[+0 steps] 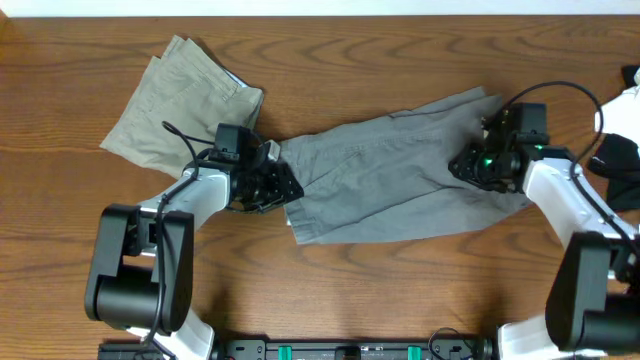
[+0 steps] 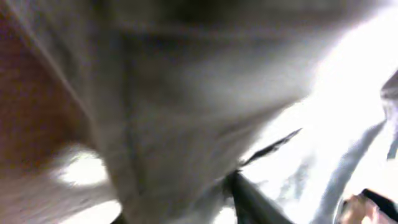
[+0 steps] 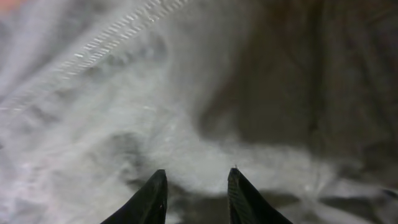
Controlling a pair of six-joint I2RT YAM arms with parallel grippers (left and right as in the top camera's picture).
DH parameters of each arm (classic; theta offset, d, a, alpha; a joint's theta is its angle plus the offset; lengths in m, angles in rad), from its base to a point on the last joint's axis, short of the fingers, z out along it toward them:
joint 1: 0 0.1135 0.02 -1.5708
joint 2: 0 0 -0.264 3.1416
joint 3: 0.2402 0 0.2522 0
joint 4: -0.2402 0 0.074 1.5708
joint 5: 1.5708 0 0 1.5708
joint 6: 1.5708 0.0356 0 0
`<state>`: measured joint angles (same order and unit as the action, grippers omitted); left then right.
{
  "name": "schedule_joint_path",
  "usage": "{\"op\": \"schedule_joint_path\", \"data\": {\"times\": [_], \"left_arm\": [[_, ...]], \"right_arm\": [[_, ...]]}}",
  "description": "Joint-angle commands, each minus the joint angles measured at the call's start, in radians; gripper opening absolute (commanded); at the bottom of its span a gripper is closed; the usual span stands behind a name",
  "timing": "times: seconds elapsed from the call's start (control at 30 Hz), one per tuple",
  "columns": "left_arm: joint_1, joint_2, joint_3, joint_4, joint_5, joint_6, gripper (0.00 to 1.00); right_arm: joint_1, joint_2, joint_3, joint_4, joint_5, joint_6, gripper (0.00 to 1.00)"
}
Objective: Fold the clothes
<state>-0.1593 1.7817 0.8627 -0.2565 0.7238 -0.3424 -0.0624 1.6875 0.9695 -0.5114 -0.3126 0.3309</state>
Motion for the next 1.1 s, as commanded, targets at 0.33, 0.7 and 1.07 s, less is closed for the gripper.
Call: {"op": "schedule_joint_path", "data": {"times": [0.33,0.7,1.07], "left_arm": [[0.02,-0.113,0.135,-0.106,0.18,0.076,0.06],[0.023,-0.18,0.343,-0.484,-0.109,0.166,0.1],[0.024,-0.128,0.332,-0.652,-0.363,0.142,0.76]], "right_arm": [[0.037,0.238,-0.002,-0.044,0.017,0.109,0.16],[0.098,0.239,-0.002,-0.068,0.026,0.11,0.19],[0.022,0.239,-0.002,-0.075,0.027,0.101,0.24]]}}
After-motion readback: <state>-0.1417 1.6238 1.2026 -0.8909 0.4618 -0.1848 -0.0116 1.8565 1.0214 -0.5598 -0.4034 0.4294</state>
